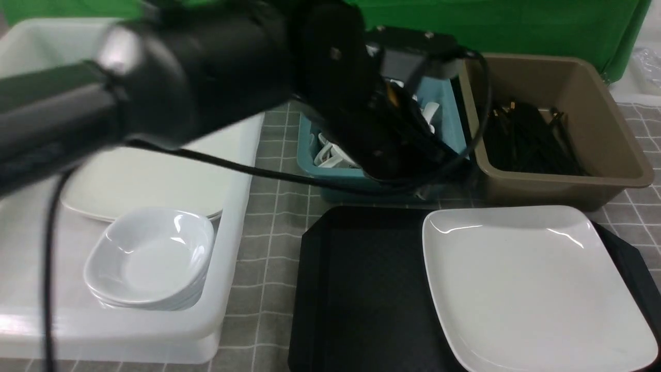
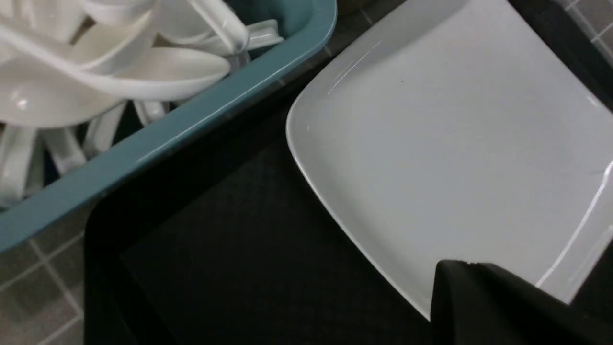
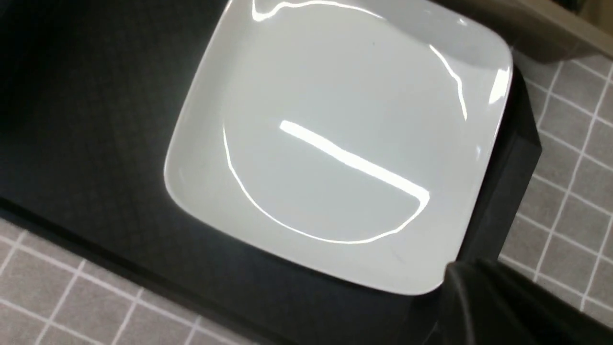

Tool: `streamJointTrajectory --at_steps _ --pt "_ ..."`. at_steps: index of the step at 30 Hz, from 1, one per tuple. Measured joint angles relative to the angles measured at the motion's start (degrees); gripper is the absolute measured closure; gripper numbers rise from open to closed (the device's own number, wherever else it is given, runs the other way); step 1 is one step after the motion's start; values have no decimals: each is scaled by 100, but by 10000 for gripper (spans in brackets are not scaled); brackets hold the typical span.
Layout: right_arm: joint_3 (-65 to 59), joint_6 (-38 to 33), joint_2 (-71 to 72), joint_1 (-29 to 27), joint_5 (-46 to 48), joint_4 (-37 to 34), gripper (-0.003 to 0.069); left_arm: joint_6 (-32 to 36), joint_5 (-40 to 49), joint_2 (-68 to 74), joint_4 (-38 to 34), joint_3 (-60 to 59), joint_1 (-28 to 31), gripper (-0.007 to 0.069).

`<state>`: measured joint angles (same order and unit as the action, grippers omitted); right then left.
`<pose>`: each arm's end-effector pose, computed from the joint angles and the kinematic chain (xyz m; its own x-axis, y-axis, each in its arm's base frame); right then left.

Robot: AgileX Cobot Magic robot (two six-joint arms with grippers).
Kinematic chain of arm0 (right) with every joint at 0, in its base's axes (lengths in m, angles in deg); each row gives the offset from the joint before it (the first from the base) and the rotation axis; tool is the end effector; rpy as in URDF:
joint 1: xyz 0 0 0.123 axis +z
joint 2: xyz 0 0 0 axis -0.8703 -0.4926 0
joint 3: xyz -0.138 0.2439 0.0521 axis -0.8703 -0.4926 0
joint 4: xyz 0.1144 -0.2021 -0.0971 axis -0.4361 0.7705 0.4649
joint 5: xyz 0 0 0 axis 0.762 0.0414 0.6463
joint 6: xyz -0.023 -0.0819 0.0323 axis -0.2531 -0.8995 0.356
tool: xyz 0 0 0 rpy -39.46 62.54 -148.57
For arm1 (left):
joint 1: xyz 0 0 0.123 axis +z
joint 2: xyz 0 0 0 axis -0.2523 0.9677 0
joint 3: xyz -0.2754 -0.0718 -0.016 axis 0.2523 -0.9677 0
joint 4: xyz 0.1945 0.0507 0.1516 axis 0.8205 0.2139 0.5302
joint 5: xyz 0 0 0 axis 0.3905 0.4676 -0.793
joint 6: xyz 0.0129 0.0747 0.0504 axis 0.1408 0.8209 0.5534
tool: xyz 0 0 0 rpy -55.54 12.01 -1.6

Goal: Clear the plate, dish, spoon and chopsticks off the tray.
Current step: Use the left arm to grab a plate from the dinner plate

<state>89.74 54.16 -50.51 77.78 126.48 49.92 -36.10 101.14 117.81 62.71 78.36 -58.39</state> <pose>0.1561 0.0442 0.3748 -0.6737 -0.3796 -0.6341 -0.3826 0.9132 -0.1402 0.3003 -0.2983 0.2980 -0.6839 0.4557 -0.5698 0.6325 0.7596 -0.1516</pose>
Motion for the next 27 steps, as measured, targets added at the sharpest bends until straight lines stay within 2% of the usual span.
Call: streamJointTrajectory --at_steps 1,9,13,20,27 --pt "-51 20 99 0 -13 -6 631 -76 0 188 115 95 -31 527" --pt "-120 267 548 -1 -89 -10 629 -380 -504 1436 560 617 -48 165" --pt "-120 309 594 -1 -123 -10 629 -524 -909 1757 690 624 -48 85" --pt "-120 350 594 -1 -221 -10 629 -564 -1401 2154 798 628 -48 83" --pt "-120 343 594 -1 -268 -10 624 -600 -1635 2399 656 645 -44 130"
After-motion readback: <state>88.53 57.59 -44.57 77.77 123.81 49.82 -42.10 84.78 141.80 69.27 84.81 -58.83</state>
